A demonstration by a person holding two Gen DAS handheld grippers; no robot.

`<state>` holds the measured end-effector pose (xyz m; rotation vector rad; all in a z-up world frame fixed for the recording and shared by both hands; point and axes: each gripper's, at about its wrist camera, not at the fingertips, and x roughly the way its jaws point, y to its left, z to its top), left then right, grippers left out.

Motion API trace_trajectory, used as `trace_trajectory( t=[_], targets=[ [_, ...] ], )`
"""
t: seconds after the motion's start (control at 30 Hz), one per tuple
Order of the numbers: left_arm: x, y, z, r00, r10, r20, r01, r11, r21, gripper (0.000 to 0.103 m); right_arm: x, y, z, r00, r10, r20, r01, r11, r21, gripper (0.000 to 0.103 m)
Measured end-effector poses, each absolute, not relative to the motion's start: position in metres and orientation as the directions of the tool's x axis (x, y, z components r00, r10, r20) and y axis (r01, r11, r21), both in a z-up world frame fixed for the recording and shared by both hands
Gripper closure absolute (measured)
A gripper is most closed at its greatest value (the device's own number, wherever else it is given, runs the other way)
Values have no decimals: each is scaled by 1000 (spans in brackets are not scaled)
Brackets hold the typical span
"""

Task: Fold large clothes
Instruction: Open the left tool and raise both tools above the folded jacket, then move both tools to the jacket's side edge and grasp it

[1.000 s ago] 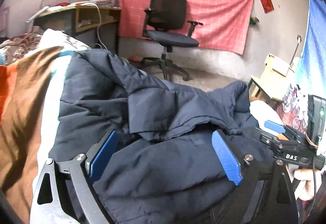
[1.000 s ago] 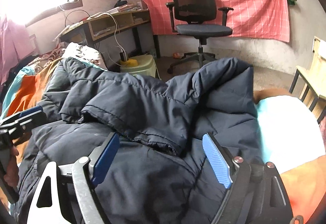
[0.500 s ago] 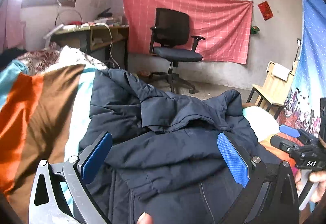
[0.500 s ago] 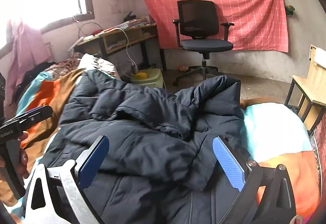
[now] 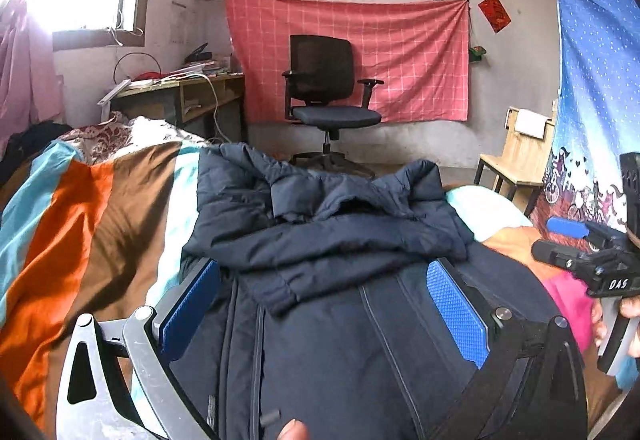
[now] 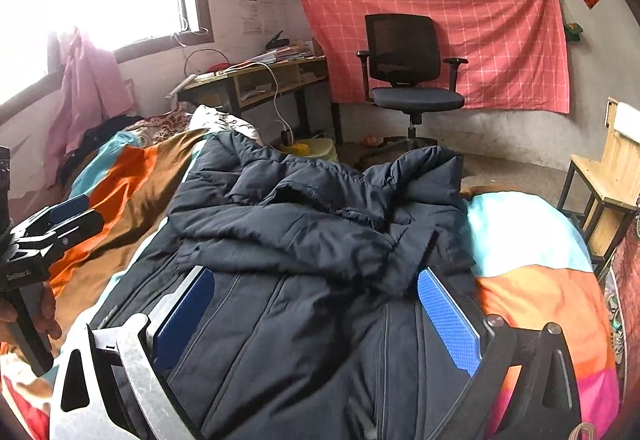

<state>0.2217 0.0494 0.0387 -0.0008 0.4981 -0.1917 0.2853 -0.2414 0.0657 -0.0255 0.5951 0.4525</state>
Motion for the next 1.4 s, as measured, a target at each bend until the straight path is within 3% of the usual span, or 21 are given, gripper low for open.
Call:
trace_trajectory(
  t=[0.6, 1.17, 1.4],
  targets=[
    [157, 35, -16, 786, -184, -590, 253, 967, 37, 2, 183, -257, 44, 731, 391, -560, -483, 875, -21, 0],
    [98, 38, -98, 664, -144, -734, 357, 923, 142, 2, 140, -239, -26, 558, 230, -798, -625, 749, -220, 0],
    [89, 37, -120, 662, -78, -745, 364, 903, 228, 2, 135, -237, -51, 518, 148, -843, -643, 716, -270, 0]
  ],
)
